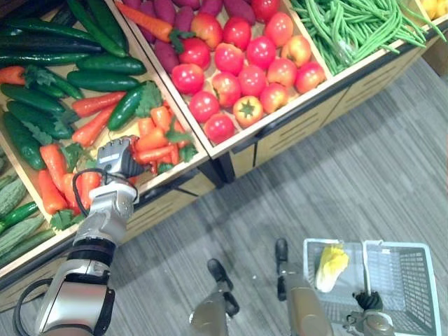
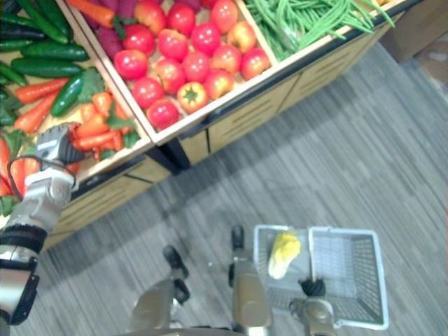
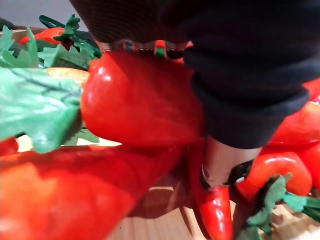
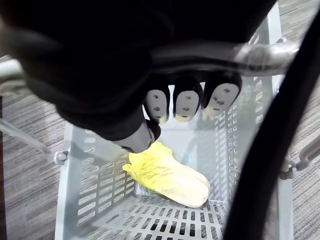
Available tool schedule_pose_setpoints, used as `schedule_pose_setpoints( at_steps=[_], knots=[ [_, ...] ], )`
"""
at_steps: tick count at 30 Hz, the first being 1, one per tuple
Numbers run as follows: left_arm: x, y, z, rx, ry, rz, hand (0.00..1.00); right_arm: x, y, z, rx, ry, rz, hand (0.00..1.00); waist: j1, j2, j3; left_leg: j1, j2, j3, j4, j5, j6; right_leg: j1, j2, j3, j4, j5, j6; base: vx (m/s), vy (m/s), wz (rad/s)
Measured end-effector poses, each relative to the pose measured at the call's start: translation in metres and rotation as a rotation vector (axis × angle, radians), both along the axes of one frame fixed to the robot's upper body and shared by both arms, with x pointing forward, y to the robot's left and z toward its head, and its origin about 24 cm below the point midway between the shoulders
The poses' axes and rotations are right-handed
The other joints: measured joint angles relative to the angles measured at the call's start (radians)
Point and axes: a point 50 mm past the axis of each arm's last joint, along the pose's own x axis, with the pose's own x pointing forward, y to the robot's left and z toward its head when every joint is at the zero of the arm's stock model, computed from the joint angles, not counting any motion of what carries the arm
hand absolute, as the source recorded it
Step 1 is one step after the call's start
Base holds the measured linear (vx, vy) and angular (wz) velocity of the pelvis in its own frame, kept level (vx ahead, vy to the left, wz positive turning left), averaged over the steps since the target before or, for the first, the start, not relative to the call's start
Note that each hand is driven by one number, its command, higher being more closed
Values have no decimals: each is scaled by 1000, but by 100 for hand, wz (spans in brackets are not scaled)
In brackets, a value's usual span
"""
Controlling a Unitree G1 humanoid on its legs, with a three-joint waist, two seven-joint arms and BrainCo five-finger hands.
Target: Pick vegetable in the basket
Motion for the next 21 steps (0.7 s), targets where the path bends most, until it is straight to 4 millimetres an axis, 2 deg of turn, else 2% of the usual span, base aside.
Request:
schedule_pose_setpoints(
  at_steps=[9,17,21],
  knots=[
    [-2,7,0,-14,-6,39,100,-2,0,-1,1,7,-3,100,0,-5,4,-5,5,17,7,1,1,5,6,17,-36,31,2,0,-20,-6],
    [-3,10,-6,-17,27,54,100,-7,0,-3,2,28,-6,100,2,-3,3,31,3,-18,12,3,2,62,-7,-34,-37,31,2,17,-11,13],
    [-3,7,4,-20,-20,39,100,-10,-1,-4,1,34,-10,100,4,3,0,34,1,-44,21,6,5,83,-15,-59,-37,30,3,-9,-4,19]
  ],
)
